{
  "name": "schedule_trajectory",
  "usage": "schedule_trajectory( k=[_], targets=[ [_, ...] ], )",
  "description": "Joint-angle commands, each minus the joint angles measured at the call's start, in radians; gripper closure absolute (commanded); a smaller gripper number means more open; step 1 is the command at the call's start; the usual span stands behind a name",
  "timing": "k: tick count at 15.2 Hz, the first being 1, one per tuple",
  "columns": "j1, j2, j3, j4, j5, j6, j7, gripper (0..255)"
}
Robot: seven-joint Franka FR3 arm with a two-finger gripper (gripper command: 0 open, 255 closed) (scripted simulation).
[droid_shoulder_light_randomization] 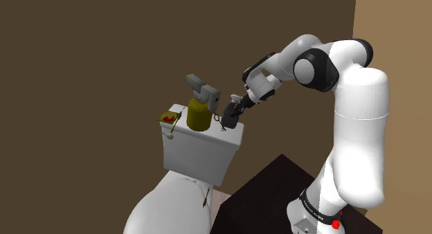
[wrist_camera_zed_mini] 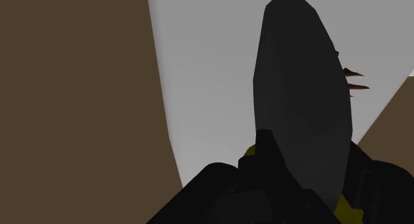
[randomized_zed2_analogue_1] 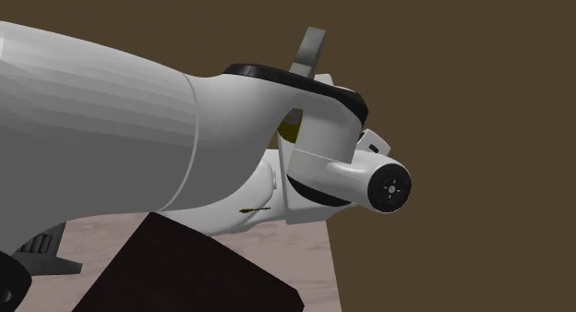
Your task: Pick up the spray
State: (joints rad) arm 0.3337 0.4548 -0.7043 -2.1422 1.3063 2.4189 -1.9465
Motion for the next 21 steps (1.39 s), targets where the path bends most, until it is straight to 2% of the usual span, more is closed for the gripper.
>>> schedule_trajectory(
  k=[1, 6, 21],
  targets=[
    [0.0, 0.001, 0.001, 0.0, 0.0, 0.0, 0.0, 255],
    [0.001, 0.001, 0.001, 0.0, 0.0, 0.0, 0.001, 255],
    [0.092, -0.179, -0.105, -0.023, -0.245, -0.013, 0.203, 255]
  ],
)
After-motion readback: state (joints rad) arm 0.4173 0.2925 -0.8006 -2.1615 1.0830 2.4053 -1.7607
